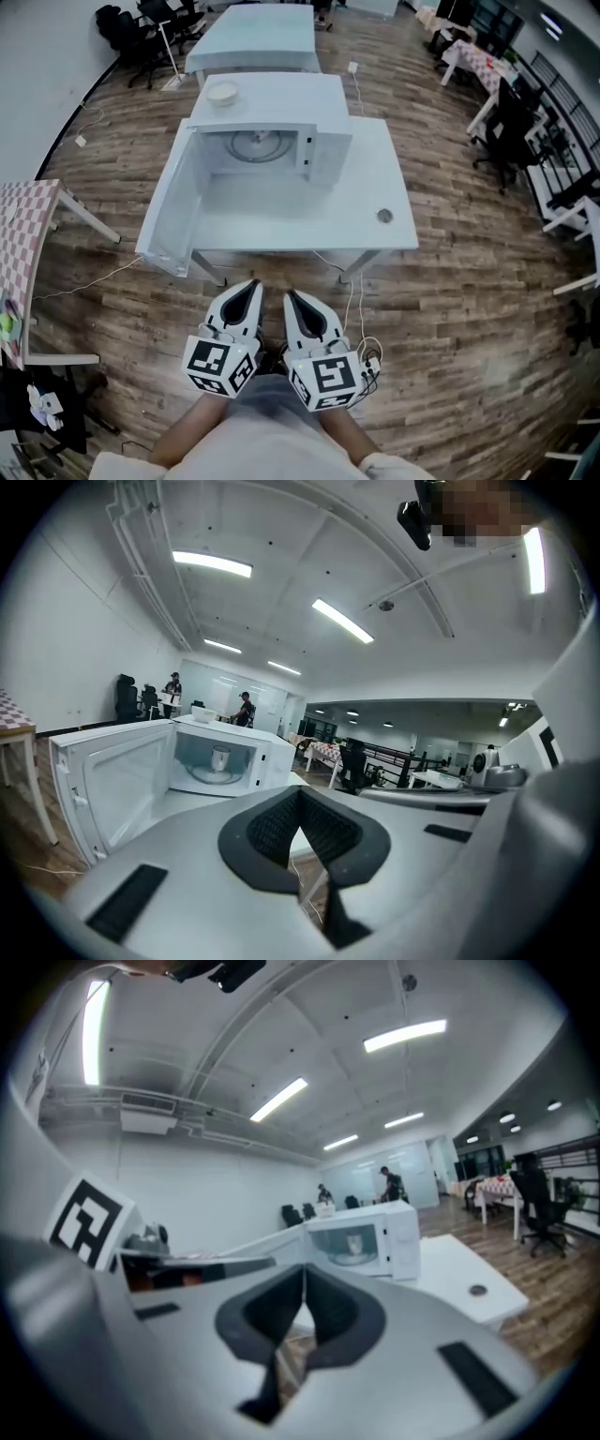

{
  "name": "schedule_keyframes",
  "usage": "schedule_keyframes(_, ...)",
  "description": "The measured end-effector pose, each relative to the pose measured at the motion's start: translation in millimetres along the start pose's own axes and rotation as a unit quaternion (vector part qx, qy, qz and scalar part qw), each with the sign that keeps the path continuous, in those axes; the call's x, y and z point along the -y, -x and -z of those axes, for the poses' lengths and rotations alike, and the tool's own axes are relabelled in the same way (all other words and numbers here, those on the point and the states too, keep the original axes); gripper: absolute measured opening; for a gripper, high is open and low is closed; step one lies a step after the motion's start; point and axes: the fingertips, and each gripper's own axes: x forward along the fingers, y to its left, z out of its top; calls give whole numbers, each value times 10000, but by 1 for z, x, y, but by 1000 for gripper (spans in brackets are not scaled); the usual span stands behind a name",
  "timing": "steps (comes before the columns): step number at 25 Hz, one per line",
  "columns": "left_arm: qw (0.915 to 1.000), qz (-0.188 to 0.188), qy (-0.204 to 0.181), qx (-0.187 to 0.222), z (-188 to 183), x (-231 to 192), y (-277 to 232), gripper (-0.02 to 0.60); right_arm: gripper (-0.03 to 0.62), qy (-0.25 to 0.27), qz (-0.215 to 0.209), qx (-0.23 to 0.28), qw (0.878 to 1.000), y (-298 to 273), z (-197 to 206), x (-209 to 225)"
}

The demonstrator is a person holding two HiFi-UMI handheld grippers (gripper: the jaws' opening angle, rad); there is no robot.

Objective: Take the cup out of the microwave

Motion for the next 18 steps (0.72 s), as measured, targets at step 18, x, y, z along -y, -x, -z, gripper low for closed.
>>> schedule_keyframes(18, 9996, -100, 248, -111, -8, -51, -51, 9, 25, -3, -67, -282, 9996, -75, -2, 11)
